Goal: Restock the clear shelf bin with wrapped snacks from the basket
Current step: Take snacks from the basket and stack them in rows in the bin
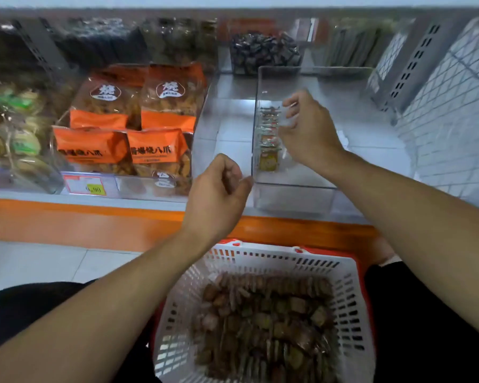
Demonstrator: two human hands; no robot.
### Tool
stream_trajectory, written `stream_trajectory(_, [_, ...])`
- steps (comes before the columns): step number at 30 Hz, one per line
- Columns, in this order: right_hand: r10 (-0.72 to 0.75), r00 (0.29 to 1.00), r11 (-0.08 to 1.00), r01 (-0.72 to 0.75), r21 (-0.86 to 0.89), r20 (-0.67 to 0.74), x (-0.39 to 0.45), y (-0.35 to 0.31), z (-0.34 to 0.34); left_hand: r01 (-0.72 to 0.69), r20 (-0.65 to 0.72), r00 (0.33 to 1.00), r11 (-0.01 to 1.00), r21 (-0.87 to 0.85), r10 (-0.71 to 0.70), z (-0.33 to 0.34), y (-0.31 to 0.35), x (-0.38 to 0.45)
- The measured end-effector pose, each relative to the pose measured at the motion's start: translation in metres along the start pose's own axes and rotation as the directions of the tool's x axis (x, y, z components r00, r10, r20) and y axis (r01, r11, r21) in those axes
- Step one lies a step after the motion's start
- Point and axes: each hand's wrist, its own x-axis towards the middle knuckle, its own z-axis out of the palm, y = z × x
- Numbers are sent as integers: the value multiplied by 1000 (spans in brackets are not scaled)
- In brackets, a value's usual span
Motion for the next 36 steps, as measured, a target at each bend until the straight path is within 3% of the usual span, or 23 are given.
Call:
stream_trajectory(2, [-314, 925, 930, 345, 129, -215, -33, -12, -11, -9, 257, 966, 993, 120, -23, 2, -14, -15])
stream_trajectory(3, [-462, 854, 855, 501, 137, -237, -55, -15, -13, -21, 420, 905, 982, 189, -61, 5, -23, -26])
stream_trajectory(5, [-692, 716, 704, 697, 135, -88, -108, -10, -4, -76, 649, 739, 933, 351, -184, 16, -47, -57])
stream_trajectory(6, [-741, 665, 672, 732, 115, 94, -136, -1, 6, -84, 711, 650, 904, 418, -268, 22, -62, -73])
stream_trajectory(7, [-706, 622, 677, 732, 68, 339, -163, 10, 18, -46, 739, 559, 876, 480, -376, 28, -78, -88])
stream_trajectory(8, [-553, 574, 706, 708, -26, 604, -186, 21, 31, 4, 742, 472, 843, 537, -475, 34, -94, -105])
stream_trajectory(9, [-328, 516, 748, 654, -116, 791, -210, 38, 44, 47, 724, 414, 807, 589, -552, 40, -107, -121])
stream_trajectory(10, [-117, 457, 806, 563, -185, 882, -231, 56, 53, 66, 705, 389, 781, 620, -593, 45, -120, -136])
stream_trajectory(12, [174, 342, 885, 357, -299, 924, -268, 88, 65, 128, 704, 353, 777, 617, -617, 59, -140, -170])
stream_trajectory(14, [325, 255, 877, 278, -391, 911, -301, 114, 75, 204, 689, 293, 747, 632, -663, 78, -153, -206])
stream_trajectory(17, [397, 128, 870, 264, -417, 909, -339, 133, 90, 200, 708, 193, 734, 649, -679, 111, -163, -248])
stream_trajectory(20, [394, 122, 887, 211, -412, 911, -352, 145, 106, 164, 717, 143, 731, 662, -682, 133, -166, -262])
stream_trajectory(23, [418, 72, 893, 154, -424, 906, -350, 158, 122, 119, 722, 46, 721, 683, -691, 142, -176, -258])
stream_trajectory(25, [424, 100, 896, 97, -432, 900, -349, 159, 130, 34, 732, 33, 732, 680, -681, 145, -178, -257])
stream_trajectory(29, [404, 277, 886, 120, -448, 872, -352, 156, 142, -89, 706, 120, 701, 708, -698, 158, -164, -265])
stream_trajectory(30, [391, 255, 891, 136, -433, 884, -350, 158, 144, -89, 690, 128, 685, 723, -712, 162, -163, -267])
stream_trajectory(33, [392, 39, 909, 138, -394, 919, -337, 167, 147, -13, 652, 159, 659, 752, -741, 169, -163, -269])
stream_trajectory(34, [390, -1, 915, 108, -388, 921, -332, 170, 146, 14, 649, 153, 659, 752, -745, 169, -166, -268])
stream_trajectory(36, [366, 33, 930, 6, -367, 930, -328, 173, 145, 79, 651, 142, 664, 744, -746, 165, -171, -264])
